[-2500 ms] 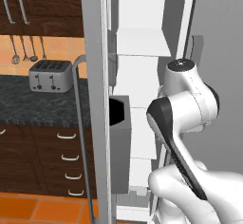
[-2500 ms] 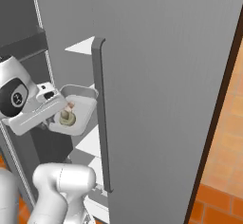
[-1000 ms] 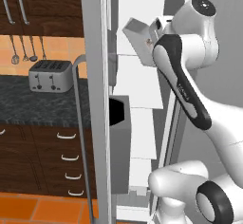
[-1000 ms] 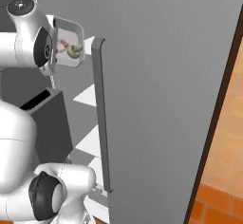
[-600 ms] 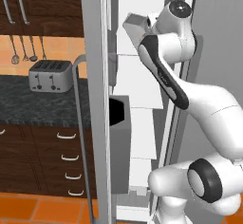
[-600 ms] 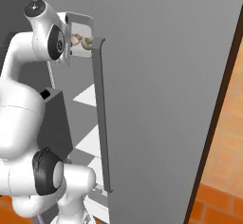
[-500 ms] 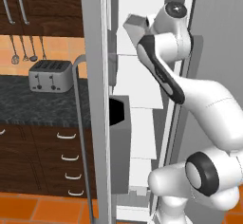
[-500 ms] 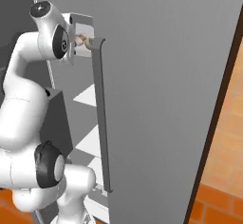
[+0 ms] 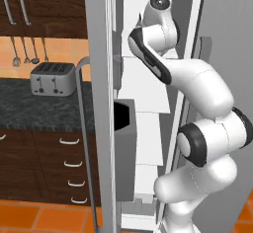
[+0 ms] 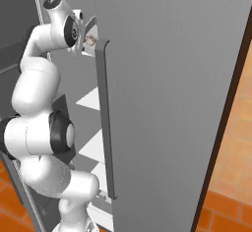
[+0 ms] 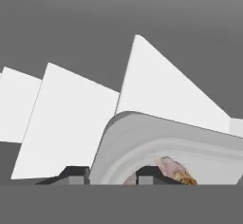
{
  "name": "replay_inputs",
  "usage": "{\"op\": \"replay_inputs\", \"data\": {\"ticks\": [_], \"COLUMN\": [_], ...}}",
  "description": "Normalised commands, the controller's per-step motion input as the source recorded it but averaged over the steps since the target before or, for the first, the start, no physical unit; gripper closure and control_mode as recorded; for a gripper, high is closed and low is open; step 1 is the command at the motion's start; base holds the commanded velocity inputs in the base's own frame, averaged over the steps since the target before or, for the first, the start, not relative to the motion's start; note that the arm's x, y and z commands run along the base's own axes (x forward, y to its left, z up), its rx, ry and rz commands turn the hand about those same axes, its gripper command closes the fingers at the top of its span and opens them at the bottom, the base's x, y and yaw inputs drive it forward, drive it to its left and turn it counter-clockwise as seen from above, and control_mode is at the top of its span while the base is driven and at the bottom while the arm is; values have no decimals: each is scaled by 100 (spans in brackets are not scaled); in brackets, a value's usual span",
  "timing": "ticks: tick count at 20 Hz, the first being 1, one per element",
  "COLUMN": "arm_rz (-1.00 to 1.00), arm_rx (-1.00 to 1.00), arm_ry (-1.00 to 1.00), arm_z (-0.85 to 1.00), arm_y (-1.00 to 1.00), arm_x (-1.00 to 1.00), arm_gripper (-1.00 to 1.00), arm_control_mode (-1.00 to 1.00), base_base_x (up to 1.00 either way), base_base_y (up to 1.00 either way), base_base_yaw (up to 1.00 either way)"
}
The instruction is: Take the meat container that has the steak and place it on the second highest rack of the freezer. Then take the vegetable container that has the garlic and mushroom and place it on the highest rack of the freezer.
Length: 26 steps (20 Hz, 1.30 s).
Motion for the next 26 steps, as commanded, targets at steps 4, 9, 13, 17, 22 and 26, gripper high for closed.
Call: {"op": "replay_inputs", "data": {"ticks": [4,9,13,17,22,26], "arm_rz": [-1,0,0,0,-3,-4], "arm_rx": [0,-5,-8,-2,0,0], "arm_ry": [4,-3,-6,-12,-1,0], "arm_z": [-4,-12,-31,-3,-34,-46], "arm_y": [-39,-8,0,-14,-26,-18], "arm_x": [90,18,-41,-100,-100,-100], "arm_gripper": [-100,-100,-100,-100,-100,-100], "arm_control_mode": [-100,-100,-100,-100,-100,-100], "base_base_x": [0,0,0,0,0,0], "base_base_y": [0,0,0,0,0,0], "base_base_yaw": [0,0,0,0,0,0]}}
